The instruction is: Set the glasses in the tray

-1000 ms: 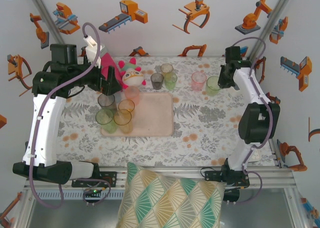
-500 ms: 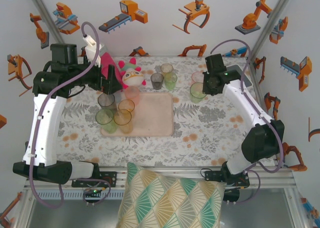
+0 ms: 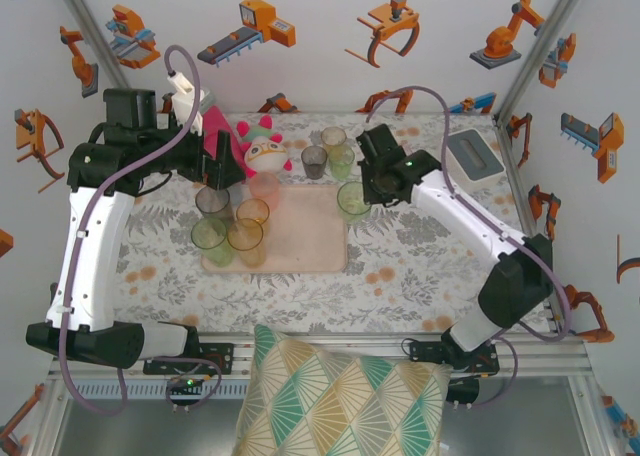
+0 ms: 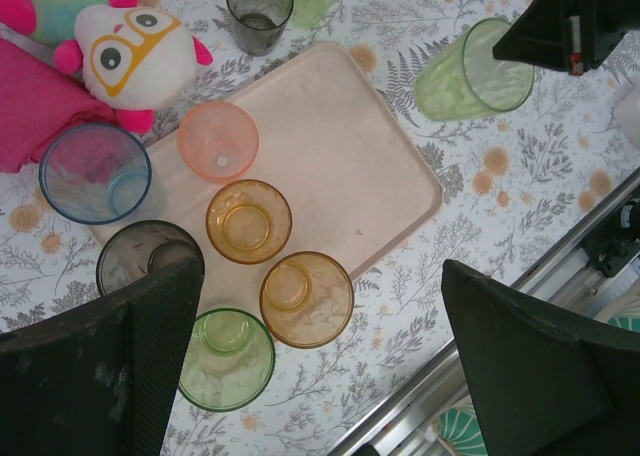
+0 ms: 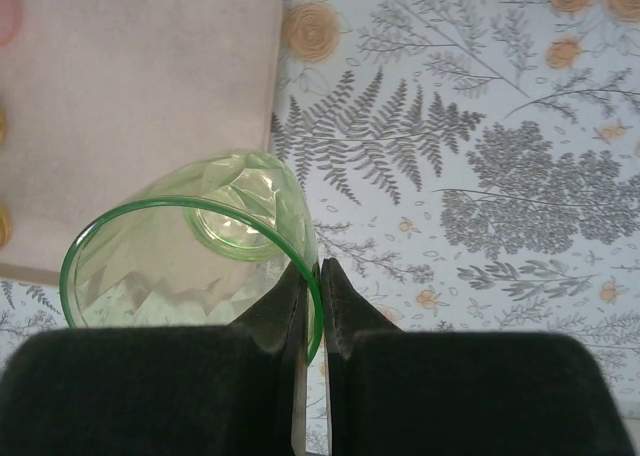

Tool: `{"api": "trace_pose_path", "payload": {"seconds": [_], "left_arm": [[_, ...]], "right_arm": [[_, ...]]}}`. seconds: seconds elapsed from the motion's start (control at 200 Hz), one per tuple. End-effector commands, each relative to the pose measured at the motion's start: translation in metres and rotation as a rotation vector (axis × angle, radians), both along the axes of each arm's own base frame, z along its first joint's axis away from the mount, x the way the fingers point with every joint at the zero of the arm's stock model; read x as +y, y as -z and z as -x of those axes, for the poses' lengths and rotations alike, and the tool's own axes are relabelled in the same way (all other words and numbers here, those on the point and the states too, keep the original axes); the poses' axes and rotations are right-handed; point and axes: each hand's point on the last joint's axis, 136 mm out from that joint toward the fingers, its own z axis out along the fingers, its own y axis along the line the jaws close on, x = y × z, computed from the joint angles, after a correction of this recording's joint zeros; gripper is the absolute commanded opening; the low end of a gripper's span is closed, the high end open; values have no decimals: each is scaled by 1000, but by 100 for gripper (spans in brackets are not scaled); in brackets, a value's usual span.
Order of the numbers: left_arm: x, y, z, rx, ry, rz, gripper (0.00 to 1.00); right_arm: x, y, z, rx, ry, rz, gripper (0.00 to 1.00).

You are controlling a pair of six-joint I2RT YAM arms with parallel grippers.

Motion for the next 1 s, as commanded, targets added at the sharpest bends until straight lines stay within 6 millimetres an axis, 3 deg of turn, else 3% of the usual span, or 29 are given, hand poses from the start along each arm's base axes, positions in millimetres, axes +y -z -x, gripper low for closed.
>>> {"api": "trace_pose_path", "payload": {"seconds": [0.0,0.461,0.996], "left_arm": [[-3,-6,6,-16,24,11,97],[-4,-6,6,-11,27,18,97],[-5,-5,5,-4,31,26,97]], "right_arm": [[26,-5,-2,-26,-20,-13,10],[108,27,27,48,-174,-10,10],[146,56,50,85,-229,8,11]]}}
